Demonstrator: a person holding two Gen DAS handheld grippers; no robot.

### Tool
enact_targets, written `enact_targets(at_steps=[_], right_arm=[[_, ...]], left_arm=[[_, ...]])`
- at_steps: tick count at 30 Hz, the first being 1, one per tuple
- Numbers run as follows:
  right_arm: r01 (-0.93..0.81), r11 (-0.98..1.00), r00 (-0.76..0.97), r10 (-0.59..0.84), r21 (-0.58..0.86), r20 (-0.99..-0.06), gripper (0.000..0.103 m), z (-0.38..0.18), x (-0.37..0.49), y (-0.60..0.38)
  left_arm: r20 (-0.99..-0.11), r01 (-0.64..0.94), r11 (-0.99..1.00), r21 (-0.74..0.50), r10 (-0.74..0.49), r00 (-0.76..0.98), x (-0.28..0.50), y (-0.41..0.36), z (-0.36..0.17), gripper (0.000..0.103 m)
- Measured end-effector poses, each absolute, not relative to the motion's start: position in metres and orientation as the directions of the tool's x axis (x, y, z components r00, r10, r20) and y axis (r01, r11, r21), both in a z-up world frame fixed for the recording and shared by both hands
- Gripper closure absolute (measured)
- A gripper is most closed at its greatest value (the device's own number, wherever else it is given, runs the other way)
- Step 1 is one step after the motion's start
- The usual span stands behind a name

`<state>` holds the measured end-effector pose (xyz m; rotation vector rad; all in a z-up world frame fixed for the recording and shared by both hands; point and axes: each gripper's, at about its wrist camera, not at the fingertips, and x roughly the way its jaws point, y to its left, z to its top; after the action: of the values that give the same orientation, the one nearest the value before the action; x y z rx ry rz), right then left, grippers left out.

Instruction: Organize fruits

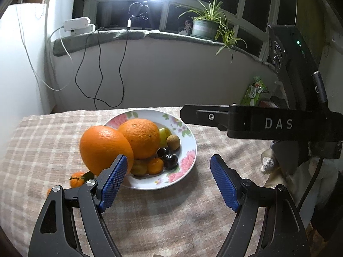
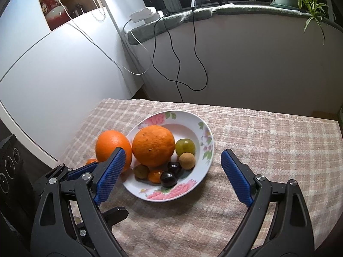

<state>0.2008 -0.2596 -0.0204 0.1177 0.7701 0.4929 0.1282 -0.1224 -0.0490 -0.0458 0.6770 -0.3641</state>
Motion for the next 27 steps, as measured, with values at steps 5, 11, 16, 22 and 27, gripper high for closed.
enact_targets(at_steps=[5,11,16,22,27], right_arm=[[-0.394,0.879,0.612,0.469,0.268,-0.637,0.010,-0.014,0.193,-0.252],[-0.413,0.873,0.615,0.477,0.258,-0.628,0.010,-0.002,0.185,-0.240],[-0.431,0.864,0.611,0.492,0.260,-0.620,0.010,0.002,0.175,-0.229],[-0.464,0.851,0.608,0.507,0.245,-0.611,0.010,0.002,0.156,-0.215],[-0.512,0.831,0.603,0.530,0.220,-0.596,0.010,-0.001,0.134,-0.196]], left_arm=[[-0.588,0.311,0.936,-0.163,-0.345,0.732,0.120,-0.114,-0.042,0.023],[-0.570,0.297,0.939,-0.172,-0.341,0.747,0.110,-0.100,-0.035,0.023],[-0.563,0.284,0.944,-0.169,-0.330,0.758,0.100,-0.084,-0.033,0.023],[-0.561,0.242,0.954,-0.178,-0.300,0.772,0.089,-0.047,-0.036,0.023],[-0.568,0.181,0.963,-0.200,-0.264,0.780,0.086,-0.004,-0.043,0.023]])
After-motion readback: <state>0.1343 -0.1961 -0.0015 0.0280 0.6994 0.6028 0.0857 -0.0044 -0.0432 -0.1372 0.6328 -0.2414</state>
